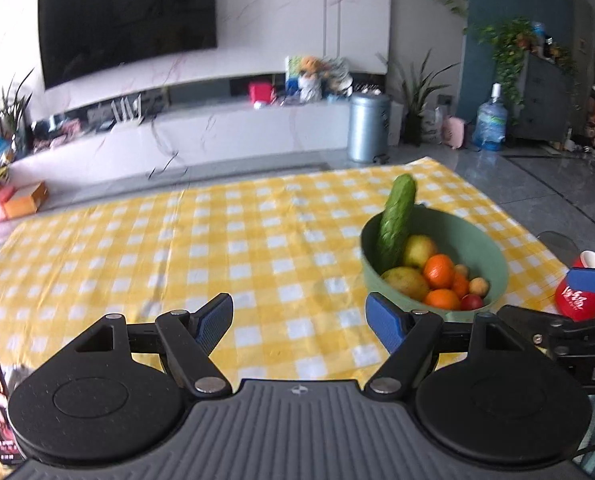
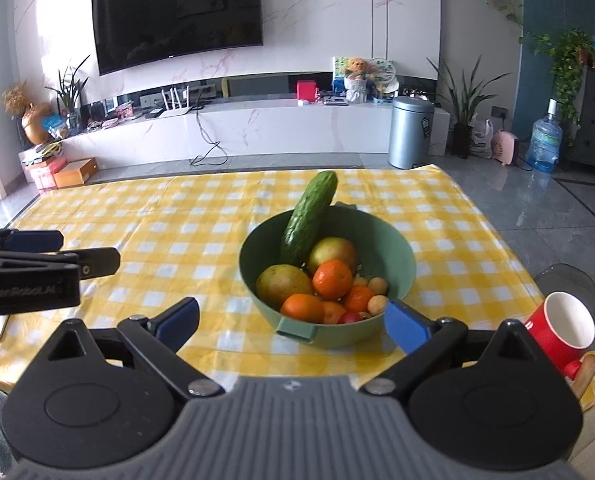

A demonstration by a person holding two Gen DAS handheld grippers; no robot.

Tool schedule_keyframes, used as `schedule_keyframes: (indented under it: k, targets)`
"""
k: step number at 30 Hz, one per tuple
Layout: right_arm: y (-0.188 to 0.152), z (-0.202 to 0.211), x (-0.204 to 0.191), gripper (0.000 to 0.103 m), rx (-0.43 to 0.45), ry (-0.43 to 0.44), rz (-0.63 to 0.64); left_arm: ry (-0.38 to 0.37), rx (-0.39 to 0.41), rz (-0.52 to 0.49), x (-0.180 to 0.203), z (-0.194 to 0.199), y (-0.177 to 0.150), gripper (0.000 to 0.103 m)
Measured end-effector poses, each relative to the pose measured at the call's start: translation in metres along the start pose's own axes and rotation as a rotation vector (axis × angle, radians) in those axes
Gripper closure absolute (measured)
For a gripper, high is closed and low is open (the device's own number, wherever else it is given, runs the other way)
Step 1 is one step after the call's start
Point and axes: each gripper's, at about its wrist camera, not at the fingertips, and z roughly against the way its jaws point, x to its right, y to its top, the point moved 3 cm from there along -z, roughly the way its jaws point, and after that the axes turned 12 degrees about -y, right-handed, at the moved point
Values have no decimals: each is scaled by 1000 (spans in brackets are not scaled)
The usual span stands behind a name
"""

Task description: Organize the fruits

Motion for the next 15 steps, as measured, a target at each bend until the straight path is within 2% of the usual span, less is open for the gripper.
schedule_keyframes:
  k: [15]
  targets:
    - [-2,-6,-1,6,-14,2,-16,26,-30,-8,2,1,-2,14]
